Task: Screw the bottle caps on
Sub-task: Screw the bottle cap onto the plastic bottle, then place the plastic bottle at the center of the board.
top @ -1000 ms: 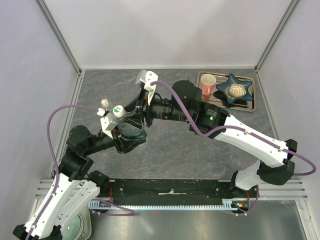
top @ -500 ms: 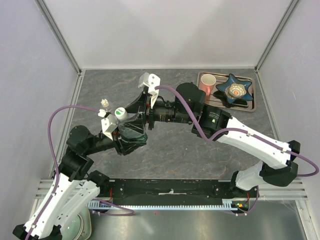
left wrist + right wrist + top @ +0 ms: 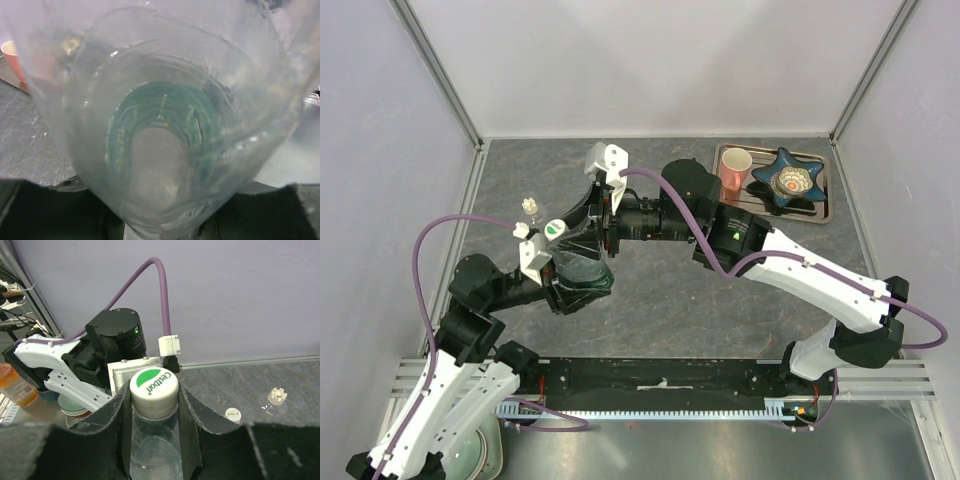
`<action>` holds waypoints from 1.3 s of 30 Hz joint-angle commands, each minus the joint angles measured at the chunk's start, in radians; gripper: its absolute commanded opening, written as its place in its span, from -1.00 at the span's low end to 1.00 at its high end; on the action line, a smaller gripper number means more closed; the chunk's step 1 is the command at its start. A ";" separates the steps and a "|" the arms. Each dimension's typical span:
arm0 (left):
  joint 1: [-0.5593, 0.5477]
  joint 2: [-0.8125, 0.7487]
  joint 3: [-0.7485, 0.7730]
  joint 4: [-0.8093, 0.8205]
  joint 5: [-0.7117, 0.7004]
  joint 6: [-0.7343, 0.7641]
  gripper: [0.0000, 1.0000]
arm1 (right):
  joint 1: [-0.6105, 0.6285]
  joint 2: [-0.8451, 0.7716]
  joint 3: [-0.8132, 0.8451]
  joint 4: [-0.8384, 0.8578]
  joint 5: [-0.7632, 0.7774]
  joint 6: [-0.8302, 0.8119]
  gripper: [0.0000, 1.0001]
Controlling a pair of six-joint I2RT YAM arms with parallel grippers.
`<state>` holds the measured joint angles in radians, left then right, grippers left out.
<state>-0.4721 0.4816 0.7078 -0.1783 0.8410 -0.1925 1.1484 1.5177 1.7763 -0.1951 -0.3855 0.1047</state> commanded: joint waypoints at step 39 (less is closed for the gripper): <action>0.038 -0.124 0.225 -0.236 -0.599 0.110 0.99 | -0.153 0.272 -0.655 1.140 0.809 -0.054 -0.99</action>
<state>-0.4397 0.3550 0.9005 -0.4240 0.2874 -0.0517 0.9966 1.7340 1.0958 0.7986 0.3649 -0.0078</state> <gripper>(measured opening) 0.993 0.414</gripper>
